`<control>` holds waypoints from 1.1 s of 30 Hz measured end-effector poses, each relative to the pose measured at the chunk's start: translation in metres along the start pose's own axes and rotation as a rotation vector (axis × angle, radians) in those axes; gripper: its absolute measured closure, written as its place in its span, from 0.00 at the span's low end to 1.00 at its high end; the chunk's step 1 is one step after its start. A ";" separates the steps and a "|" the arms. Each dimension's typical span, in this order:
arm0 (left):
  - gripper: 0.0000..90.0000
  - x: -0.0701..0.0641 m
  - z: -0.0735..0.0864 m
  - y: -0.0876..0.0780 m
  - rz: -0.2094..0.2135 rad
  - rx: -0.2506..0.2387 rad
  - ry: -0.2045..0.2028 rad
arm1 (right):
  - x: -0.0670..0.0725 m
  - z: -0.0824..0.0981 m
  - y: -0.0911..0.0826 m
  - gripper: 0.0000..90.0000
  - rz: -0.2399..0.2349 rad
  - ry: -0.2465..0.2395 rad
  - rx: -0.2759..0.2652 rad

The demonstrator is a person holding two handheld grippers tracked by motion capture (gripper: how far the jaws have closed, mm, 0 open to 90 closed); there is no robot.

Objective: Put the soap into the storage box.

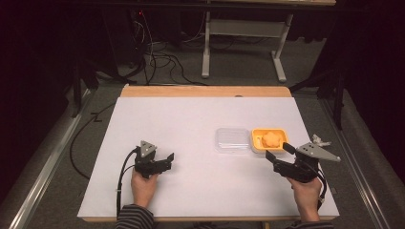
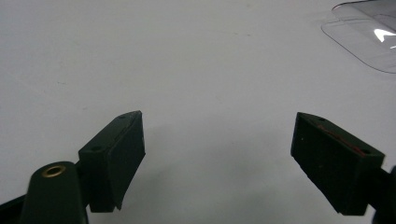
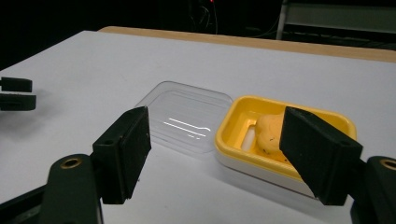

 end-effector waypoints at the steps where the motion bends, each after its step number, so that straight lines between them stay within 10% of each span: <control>1: 0.20 0.000 0.000 0.000 0.000 0.000 0.000 | 0.001 0.001 0.000 0.28 -0.002 0.002 0.002; 33: 0.20 0.000 0.000 0.000 0.000 0.001 -0.004 | 0.024 0.024 0.027 0.29 -0.045 -0.027 0.074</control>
Point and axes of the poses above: each handheld gripper's, and its own axes: y roughly forward along the jaws, z roughly out of its underside, x roughly to its left, the point moved 6 cm from there along y, roughly forward along the jaws, and after that the axes turned 4 degrees about x, right-handed, at the moved point
